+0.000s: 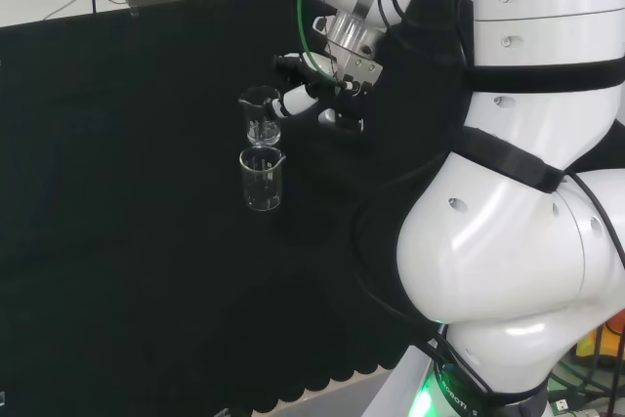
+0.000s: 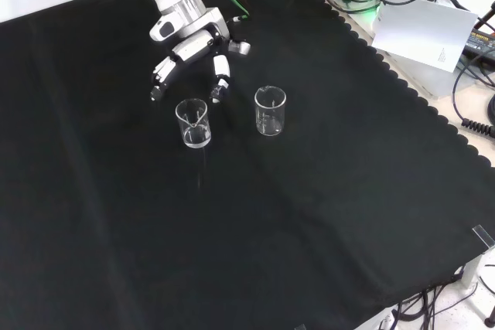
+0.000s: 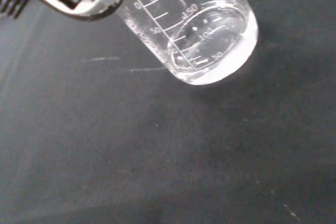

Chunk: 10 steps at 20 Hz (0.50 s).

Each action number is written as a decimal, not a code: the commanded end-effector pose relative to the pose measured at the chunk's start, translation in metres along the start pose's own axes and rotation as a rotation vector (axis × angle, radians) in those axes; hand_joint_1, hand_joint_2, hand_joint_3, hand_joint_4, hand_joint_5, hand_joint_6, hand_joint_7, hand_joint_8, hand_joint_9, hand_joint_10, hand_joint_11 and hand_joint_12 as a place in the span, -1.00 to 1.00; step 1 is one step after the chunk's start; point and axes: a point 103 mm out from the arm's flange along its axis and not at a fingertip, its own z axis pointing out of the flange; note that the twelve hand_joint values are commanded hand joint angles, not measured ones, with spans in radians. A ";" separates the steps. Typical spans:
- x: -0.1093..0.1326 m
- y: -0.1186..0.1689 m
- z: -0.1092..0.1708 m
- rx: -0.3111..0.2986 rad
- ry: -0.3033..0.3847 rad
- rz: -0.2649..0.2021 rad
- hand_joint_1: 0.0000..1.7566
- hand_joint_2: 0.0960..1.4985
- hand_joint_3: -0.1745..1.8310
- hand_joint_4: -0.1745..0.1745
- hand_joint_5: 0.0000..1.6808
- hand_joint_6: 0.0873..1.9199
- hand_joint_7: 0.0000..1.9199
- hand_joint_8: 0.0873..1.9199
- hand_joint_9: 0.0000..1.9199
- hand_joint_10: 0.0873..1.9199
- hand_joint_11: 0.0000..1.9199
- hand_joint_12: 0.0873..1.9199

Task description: Pick up the beaker on the right.

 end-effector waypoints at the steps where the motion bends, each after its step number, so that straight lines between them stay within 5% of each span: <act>1: 0.009 0.003 0.027 0.053 0.085 -0.181 0.02 -0.41 -0.19 -0.09 -0.72 -1.00 -0.95 -0.43 -0.76 -0.43 -1.00 0.37; 10: -0.014 0.010 0.025 0.009 0.246 -0.159 0.03 -0.42 -0.18 -0.06 -0.70 -1.00 -0.91 -0.42 -0.75 -0.41 -1.00 0.34</act>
